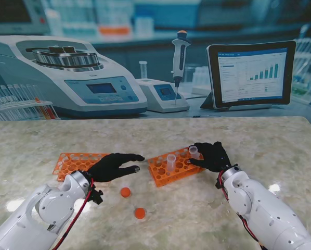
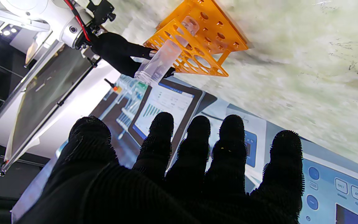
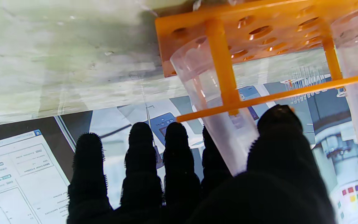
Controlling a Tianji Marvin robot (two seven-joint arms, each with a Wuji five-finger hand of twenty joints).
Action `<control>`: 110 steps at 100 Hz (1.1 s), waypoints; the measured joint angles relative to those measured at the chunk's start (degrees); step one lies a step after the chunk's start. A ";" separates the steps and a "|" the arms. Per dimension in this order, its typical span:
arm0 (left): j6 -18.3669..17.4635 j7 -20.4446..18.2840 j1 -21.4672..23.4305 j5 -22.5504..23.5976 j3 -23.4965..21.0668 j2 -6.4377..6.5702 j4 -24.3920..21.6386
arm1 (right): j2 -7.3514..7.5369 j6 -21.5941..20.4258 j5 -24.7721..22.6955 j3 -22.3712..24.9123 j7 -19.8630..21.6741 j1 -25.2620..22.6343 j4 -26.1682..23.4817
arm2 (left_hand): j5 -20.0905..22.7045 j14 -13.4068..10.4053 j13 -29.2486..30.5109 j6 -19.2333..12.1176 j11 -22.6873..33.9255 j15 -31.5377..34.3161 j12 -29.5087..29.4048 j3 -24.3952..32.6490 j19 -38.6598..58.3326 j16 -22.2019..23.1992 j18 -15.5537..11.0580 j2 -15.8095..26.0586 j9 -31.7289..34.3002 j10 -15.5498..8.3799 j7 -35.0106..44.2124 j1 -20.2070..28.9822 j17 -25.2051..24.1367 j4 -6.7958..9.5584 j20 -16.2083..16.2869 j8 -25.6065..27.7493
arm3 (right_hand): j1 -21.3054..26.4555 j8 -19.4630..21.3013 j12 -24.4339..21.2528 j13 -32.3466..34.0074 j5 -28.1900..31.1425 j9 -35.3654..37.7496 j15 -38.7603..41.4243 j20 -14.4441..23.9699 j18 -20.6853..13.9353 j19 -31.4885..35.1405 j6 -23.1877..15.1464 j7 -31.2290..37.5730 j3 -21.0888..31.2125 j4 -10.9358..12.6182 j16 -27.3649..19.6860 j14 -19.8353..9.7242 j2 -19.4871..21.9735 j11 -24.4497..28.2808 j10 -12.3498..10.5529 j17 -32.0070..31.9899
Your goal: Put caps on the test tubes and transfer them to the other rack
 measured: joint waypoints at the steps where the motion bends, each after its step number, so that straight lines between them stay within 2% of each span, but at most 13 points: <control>1: 0.02 -0.01 0.00 0.01 0.00 0.00 -0.01 | -0.02 0.00 0.07 -0.02 -0.01 0.01 0.03 | 0.00 0.00 0.00 0.00 0.00 0.00 0.00 0.00 0.00 0.00 0.00 0.00 0.00 0.00 0.00 0.00 0.00 0.00 0.00 0.00 | 0.24 -0.01 0.00 0.00 0.00 0.41 0.00 0.00 0.00 0.00 -0.10 0.03 -0.09 0.00 -0.22 0.00 0.02 -0.11 -0.08 0.00; 5: 0.08 -0.04 0.02 0.03 0.00 0.01 -0.07 | -0.08 0.00 0.26 -0.09 -0.07 0.04 0.14 | 0.00 0.00 0.00 0.00 0.00 0.00 0.00 0.00 -0.01 0.00 0.00 0.00 0.00 0.00 0.00 0.00 0.00 0.00 0.00 0.00 | 1.56 -0.55 -0.04 0.01 0.00 0.76 0.00 0.00 0.00 0.00 -0.24 0.60 -1.67 0.00 -0.42 -0.02 0.61 -0.47 -0.18 0.00; 12: 0.15 -0.06 0.07 0.07 0.00 0.02 -0.24 | -0.19 -0.02 0.43 -0.19 -0.33 0.09 0.31 | 0.00 0.00 0.00 0.00 0.00 0.00 0.00 0.00 -0.01 0.00 -0.01 0.00 0.00 0.00 0.00 0.00 0.00 0.00 0.00 0.00 | 3.41 -5.83 -0.29 0.03 0.40 1.27 0.00 0.00 -0.02 0.00 -0.78 5.85 -3.69 -0.05 -0.43 -0.24 1.17 -0.56 -0.72 0.00; 17: 0.19 -0.07 0.08 0.08 0.00 0.02 -0.28 | -0.27 -0.11 0.49 -0.21 -0.51 0.10 0.42 | 0.00 0.00 0.00 0.00 0.00 0.00 0.00 0.00 -0.02 0.00 -0.01 0.00 0.00 0.00 0.00 0.00 0.00 0.00 0.00 0.00 | 4.05 -7.89 -0.50 0.48 0.40 1.51 -0.02 0.00 -0.04 0.00 -0.88 8.52 -4.65 -0.07 -0.45 -0.45 1.37 -0.68 -0.73 0.00; 29: 0.29 -0.13 0.14 0.12 0.00 0.03 -0.46 | -0.37 -0.31 0.60 -0.15 -0.74 0.08 0.58 | 0.00 -0.01 0.00 0.00 0.00 0.00 0.00 0.00 -0.03 0.00 -0.01 0.00 0.00 0.00 0.00 0.00 0.00 0.00 0.00 0.00 | 4.28 -10.06 -0.55 1.39 0.40 1.98 0.06 -0.01 -0.04 0.00 -0.88 11.41 -5.36 -0.08 -0.46 -0.64 2.05 -1.30 -0.75 0.00; 56: 0.31 -0.13 0.45 0.25 -0.14 0.04 -0.77 | -0.44 -0.86 0.13 1.86 -0.79 -1.40 -1.42 | 0.00 -0.01 0.00 0.01 0.00 0.00 0.00 0.00 -0.05 0.00 -0.03 0.00 0.00 0.00 0.00 0.00 -0.01 0.00 0.00 0.00 | 4.66 -10.88 -0.23 1.82 0.40 4.01 0.06 -0.01 -0.07 0.00 -3.01 12.85 -5.77 -0.10 -0.47 -0.75 2.15 -0.39 -2.16 0.33; 110: 0.31 -0.23 0.63 0.31 -0.32 0.07 -0.91 | -0.65 -1.52 0.90 6.92 0.79 -5.27 -8.55 | 0.02 -0.01 0.00 0.01 0.00 0.00 0.00 0.00 -0.46 0.00 -0.12 0.00 0.00 0.00 0.00 0.00 -0.02 0.00 0.00 0.00 | 4.90 -11.68 0.26 3.75 0.39 6.35 0.17 -0.01 -0.10 0.00 -3.25 13.52 -5.77 -0.10 -0.47 -0.97 2.80 1.00 -2.22 1.17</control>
